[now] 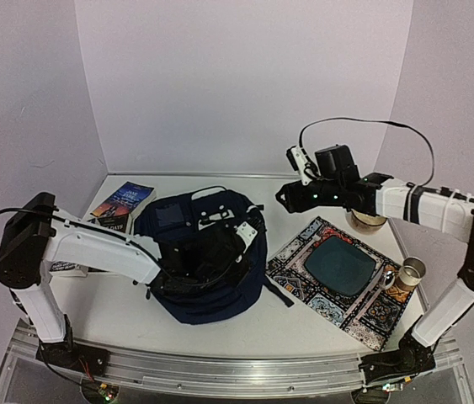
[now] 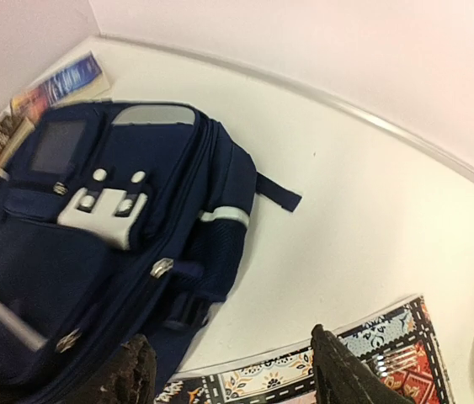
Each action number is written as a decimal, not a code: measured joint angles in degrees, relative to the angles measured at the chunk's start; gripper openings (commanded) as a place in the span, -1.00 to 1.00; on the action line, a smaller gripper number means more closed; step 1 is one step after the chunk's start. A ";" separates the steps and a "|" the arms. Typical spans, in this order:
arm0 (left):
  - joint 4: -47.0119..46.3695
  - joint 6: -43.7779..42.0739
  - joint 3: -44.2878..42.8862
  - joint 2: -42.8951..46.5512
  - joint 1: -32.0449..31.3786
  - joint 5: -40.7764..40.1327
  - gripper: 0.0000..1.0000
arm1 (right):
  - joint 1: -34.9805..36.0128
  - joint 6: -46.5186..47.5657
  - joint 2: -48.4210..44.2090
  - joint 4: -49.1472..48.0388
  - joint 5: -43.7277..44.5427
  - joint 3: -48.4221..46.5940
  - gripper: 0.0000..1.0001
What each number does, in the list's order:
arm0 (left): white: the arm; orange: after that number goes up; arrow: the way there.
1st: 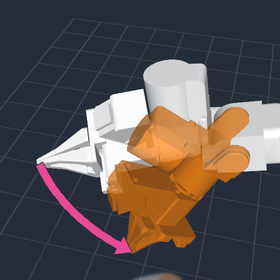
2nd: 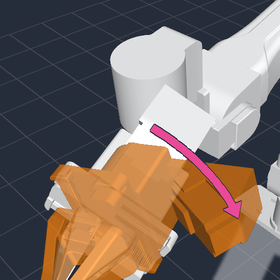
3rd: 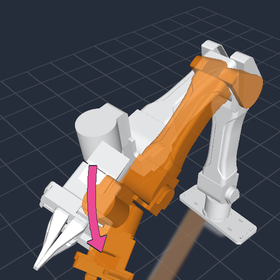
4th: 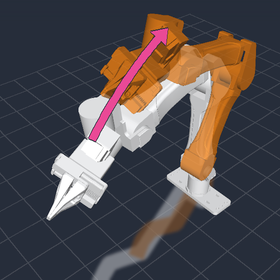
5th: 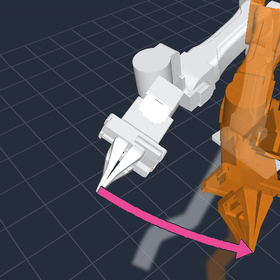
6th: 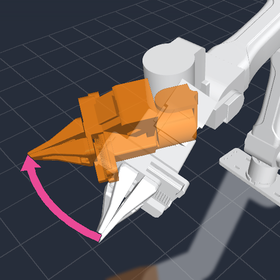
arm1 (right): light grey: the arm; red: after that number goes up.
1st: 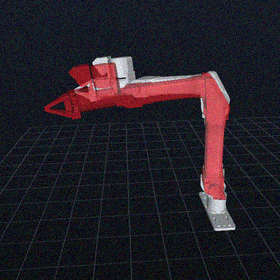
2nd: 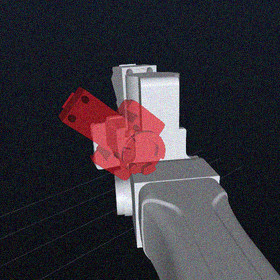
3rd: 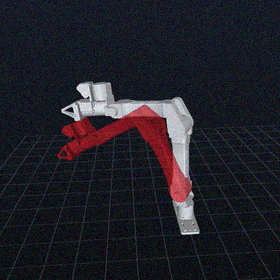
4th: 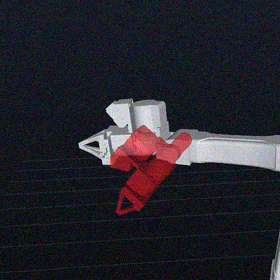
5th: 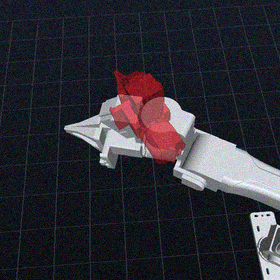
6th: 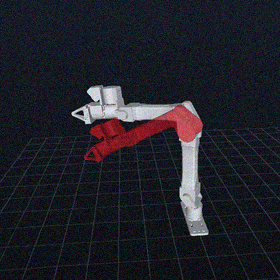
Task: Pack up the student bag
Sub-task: Move the student bag to the center of the board.
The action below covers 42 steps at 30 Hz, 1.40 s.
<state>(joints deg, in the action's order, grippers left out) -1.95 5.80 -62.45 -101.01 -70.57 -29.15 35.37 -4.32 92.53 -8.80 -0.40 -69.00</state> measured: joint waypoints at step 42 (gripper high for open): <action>-1.20 34.71 42.78 32.45 24.13 15.59 0.26 | 23.02 -31.91 6.41 -18.74 7.09 15.55 0.96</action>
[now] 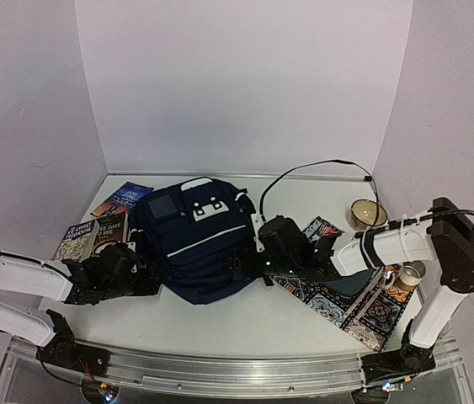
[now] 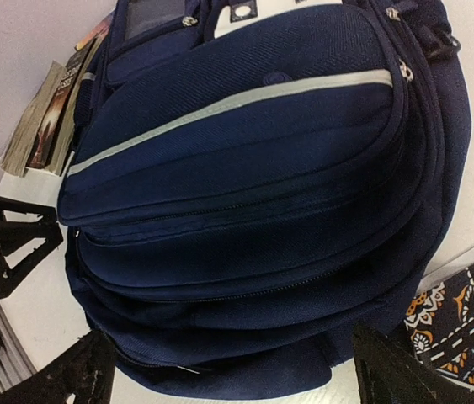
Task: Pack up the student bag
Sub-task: Move the student bag to the center of the board.
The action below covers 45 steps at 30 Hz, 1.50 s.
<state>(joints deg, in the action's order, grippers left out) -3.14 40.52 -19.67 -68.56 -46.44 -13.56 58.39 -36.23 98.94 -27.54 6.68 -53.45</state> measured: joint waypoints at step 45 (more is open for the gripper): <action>4.24 2.83 -15.39 -11.59 -3.49 26.05 -0.87 | -0.71 -1.67 9.37 2.81 13.44 -6.70 -1.00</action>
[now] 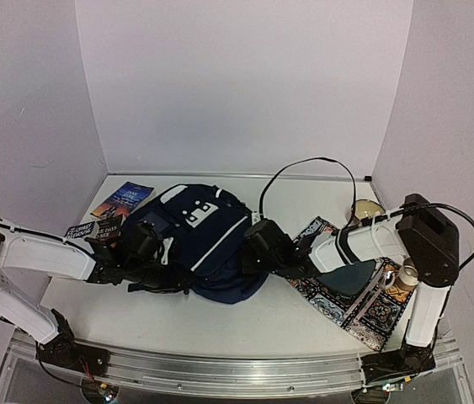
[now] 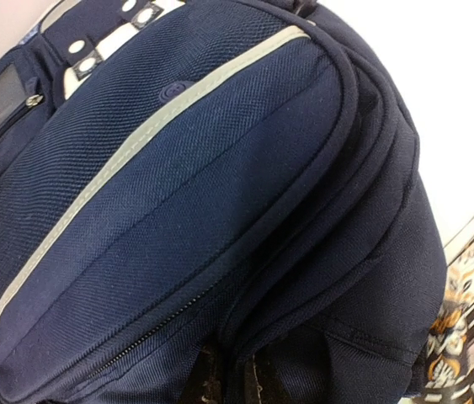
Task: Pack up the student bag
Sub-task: Move the student bag to the center of the board.
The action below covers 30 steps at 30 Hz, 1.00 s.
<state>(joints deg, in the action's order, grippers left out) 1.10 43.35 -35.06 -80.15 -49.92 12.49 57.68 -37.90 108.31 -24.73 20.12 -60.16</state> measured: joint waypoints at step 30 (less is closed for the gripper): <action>-5.44 15.20 6.52 10.45 -4.57 -12.04 0.06 | 1.85 11.30 -13.03 10.04 -1.27 -2.26 0.23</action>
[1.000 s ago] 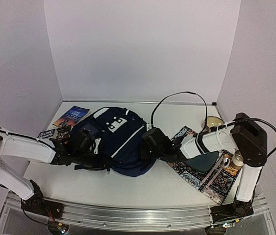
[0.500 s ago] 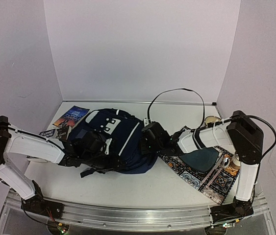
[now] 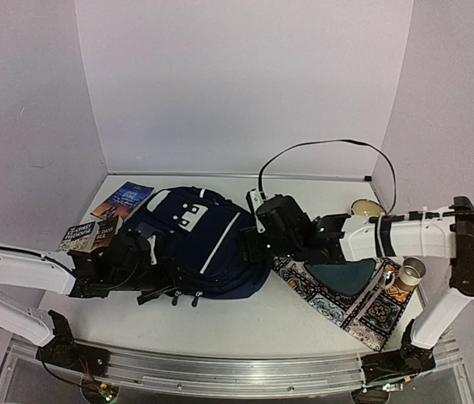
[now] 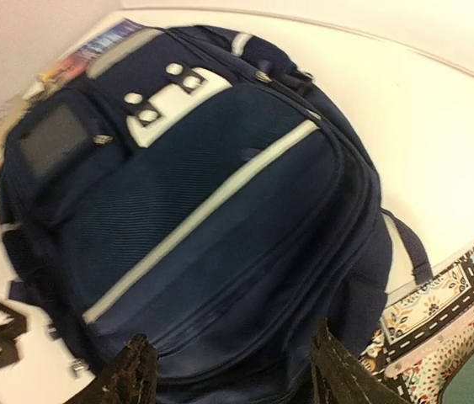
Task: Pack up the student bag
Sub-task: Move the student bag to the center of the board, then pick up the largest pocket of the bag from the student bag.
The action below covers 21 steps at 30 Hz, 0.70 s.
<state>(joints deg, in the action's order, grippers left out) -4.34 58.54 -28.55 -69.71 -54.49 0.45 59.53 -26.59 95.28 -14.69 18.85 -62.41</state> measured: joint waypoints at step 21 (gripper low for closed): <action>-2.84 7.98 8.26 -4.65 5.76 -7.18 0.18 | 14.64 -9.03 21.64 0.18 -6.51 -10.03 0.16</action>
<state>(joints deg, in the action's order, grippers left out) -7.18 66.52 -20.29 -74.35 -48.73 -6.73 74.17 -35.62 116.91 -14.51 12.34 -72.44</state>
